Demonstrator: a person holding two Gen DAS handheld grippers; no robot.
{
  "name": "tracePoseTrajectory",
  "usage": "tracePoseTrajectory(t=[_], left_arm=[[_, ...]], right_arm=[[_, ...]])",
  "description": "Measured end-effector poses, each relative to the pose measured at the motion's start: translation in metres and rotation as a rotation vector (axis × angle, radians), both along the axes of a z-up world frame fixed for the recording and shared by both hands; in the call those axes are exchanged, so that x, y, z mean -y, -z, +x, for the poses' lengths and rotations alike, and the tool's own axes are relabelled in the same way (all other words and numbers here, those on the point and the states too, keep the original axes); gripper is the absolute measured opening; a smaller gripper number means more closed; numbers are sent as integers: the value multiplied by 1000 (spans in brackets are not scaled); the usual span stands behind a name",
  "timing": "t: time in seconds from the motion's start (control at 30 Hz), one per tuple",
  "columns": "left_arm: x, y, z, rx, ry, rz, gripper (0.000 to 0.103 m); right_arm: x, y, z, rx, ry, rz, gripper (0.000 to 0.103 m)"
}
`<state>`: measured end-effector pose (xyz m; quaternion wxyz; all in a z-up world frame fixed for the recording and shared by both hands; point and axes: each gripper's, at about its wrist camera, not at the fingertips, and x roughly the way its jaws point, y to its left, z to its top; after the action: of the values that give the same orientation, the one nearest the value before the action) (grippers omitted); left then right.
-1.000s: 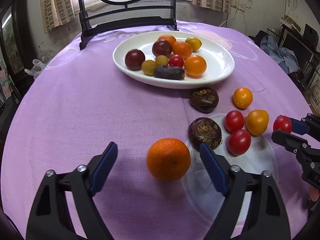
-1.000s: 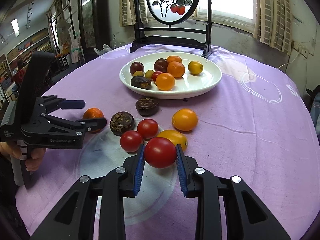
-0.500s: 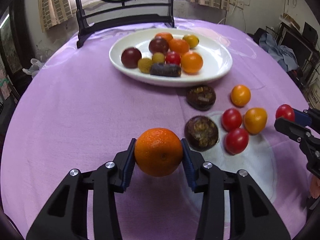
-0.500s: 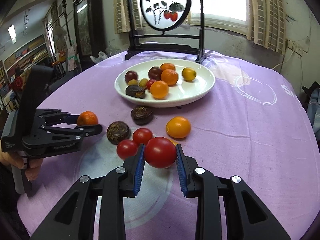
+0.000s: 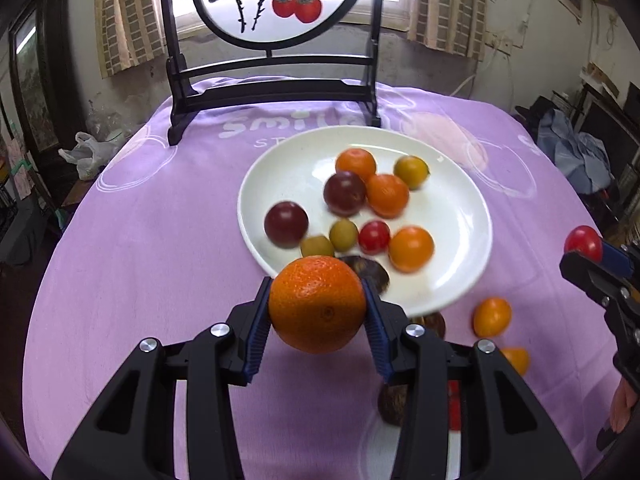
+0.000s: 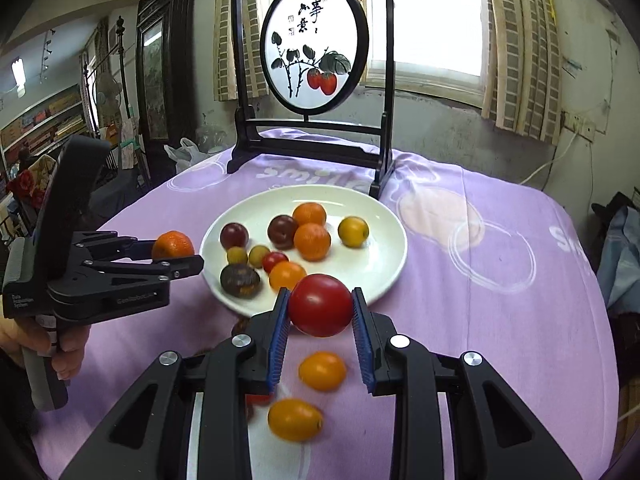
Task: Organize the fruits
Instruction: 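Lower the orange and red tomato onto the white plate, opening both tools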
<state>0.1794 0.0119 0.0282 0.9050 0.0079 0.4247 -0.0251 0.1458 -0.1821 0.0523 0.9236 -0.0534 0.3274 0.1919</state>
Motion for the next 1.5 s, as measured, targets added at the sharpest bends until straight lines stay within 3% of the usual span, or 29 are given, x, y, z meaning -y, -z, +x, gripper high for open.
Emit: tracePoseTrajectory(t=[0.43,0.97,1.0,1.03,1.07,1.1,1.2,1.4,1.5], left_arm=[[0,18,53,-51,-56,-17,42],[7,25,63,-52,-60,-6,42],[6,25,64,-53,-60,-12,43],[6,25,64,-59,-61,-24,43],[5,23,63,-56,-62,-38,50],[5,20,60,-38,-64,-45,60],[9,8,48,45,-64,3,70],[14,-2,23,77,-47,-7,80],[15,0,11,68,-33,-15,81]], right_arm=[[-28,32,68,-93,16,-63,30],[-33,39,79,-109,29,-71,31],[-34,40,80,-120,20,-66,34],[-34,40,81,-134,12,-53,51],[-32,39,79,-125,23,-41,62],[-30,37,77,-113,35,-29,62],[-25,36,70,-115,33,-17,62],[-5,35,50,-116,61,-5,62],[4,37,37,-115,69,-1,62]])
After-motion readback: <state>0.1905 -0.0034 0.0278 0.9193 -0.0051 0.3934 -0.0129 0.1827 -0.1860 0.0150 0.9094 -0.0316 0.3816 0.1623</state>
